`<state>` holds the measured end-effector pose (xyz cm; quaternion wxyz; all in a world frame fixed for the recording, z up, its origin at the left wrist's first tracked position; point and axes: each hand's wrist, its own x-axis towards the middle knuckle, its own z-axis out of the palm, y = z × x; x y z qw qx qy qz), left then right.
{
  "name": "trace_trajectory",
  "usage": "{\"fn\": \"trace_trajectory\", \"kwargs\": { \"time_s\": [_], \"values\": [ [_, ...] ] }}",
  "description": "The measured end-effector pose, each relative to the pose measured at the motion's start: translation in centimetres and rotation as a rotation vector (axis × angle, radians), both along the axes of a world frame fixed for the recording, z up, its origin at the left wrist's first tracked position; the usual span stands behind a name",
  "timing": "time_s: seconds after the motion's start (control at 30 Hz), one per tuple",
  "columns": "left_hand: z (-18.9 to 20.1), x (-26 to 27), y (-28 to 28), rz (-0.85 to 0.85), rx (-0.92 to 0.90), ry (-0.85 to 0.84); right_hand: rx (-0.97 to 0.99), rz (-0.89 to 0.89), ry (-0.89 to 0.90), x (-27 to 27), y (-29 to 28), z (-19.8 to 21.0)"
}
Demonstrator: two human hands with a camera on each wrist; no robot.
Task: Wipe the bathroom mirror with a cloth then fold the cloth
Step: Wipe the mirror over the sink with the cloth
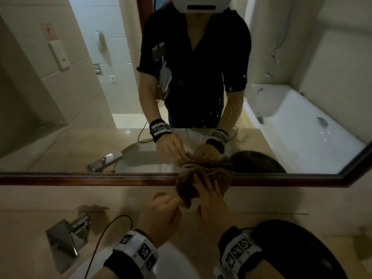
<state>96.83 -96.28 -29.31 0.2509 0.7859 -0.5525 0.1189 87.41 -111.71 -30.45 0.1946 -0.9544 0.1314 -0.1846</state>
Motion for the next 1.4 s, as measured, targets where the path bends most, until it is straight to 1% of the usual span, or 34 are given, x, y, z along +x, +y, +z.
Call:
{"fn": "trace_trajectory", "kwargs": {
  "time_s": [0.07, 0.1, 0.17, 0.2, 0.23, 0.27, 0.3, 0.37, 0.43, 0.5, 0.53, 0.6, 0.67, 0.73, 0.8, 0.87, 0.9, 0.97, 1.07, 1.17, 1.2, 1.23, 1.27, 1.3, 1.33, 1.4],
  "values": [
    [0.6, -2.0, -0.5, -0.054, -0.148, 0.148, 0.126, 0.042, 0.113, 0.7, 0.6, 0.5],
    [0.3, -2.8, -1.0, -0.053, -0.206, 0.245, 0.149, 0.052, 0.142, 0.8, 0.6, 0.4],
    [-0.6, -3.5, -2.2, 0.028, -0.292, 0.457, 0.190, 0.058, 0.130, 0.4, 0.3, 0.1],
    [-1.3, -3.4, -2.9, 0.082, -0.297, 0.522, 0.240, 0.068, 0.097, 0.0, 0.1, -0.1],
    [-2.0, -3.3, -3.6, 0.126, -0.263, 0.537, 0.313, 0.087, 0.016, -0.5, -0.1, 0.2],
    [-2.7, -3.3, -4.2, 0.150, -0.217, 0.500, 0.390, 0.080, -0.079, -1.1, -0.1, 0.2],
    [-3.5, -3.4, -4.7, 0.153, -0.174, 0.426, 0.453, 0.026, -0.176, -1.8, -0.3, 0.0],
    [-4.7, -3.7, -5.7, 0.152, -0.096, 0.282, 0.525, -0.207, -0.300, -2.7, -0.8, -0.6],
    [-6.0, -3.9, -6.7, 0.207, -0.017, 0.164, 0.713, -0.452, -0.339, -3.2, -2.2, -1.2],
    [-6.8, -3.7, -8.0, 0.282, 0.067, 0.115, 0.995, -0.600, -0.326, -3.1, -3.9, -1.6],
    [-6.8, -3.5, -8.5, 0.311, 0.099, 0.109, 1.091, -0.631, -0.299, -3.1, -4.8, -1.7],
    [-6.5, -2.9, -9.1, 0.332, 0.130, 0.063, 1.190, -0.618, -0.260, -3.0, -6.0, -1.5],
    [-4.4, -1.6, -9.6, 0.296, 0.115, -0.068, 1.270, -0.599, -0.267, -2.7, -6.7, -1.0],
    [-0.1, -0.2, -10.6, 0.256, 0.035, -0.239, 1.363, -0.618, -0.255, -2.3, -6.7, -0.2],
    [4.9, 0.8, -12.2, 0.253, -0.054, -0.402, 1.437, -0.635, -0.232, -1.9, -6.2, 0.6],
    [8.4, 1.2, -13.8, 0.268, -0.110, -0.502, 1.486, -0.636, -0.192, -1.4, -5.4, 1.2],
    [9.3, 1.2, -14.2, 0.269, -0.122, -0.525, 1.512, -0.635, -0.176, -1.1, -5.0, 1.4],
    [9.0, 1.3, -14.1, 0.256, -0.089, -0.576, 1.554, -0.646, -0.165, -0.5, -4.7, 1.8],
    [5.5, 2.0, -11.9, 0.180, 0.078, -0.628, 1.569, -0.687, -0.142, -0.1, -4.6, 2.3],
    [2.1, 2.0, -8.6, 0.143, 0.300, -0.564, 1.598, -0.688, -0.053, -0.6, -5.0, 2.9],
    [1.7, 1.7, -7.8, 0.150, 0.354, -0.522, 1.621, -0.676, -0.032, -0.7, -5.1, 3.1],
    [1.8, 1.3, -7.5, 0.170, 0.367, -0.472, 1.634, -0.669, -0.026, -0.8, -5.1, 3.2],
    [2.4, 1.0, -7.6, 0.203, 0.337, -0.424, 1.631, -0.669, -0.033, -0.8, -5.1, 3.2],
    [3.6, 0.6, -8.1, 0.252, 0.263, -0.390, 1.617, -0.672, -0.037, -0.7, -5.1, 3.2],
    [5.2, 0.4, -9.0, 0.309, 0.152, -0.378, 1.598, -0.677, -0.029, -0.6, -5.1, 3.1],
    [9.9, 0.3, -11.4, 0.403, -0.098, -0.388, 1.565, -0.690, 0.016, -0.5, -5.2, 3.1]
  ]
}}
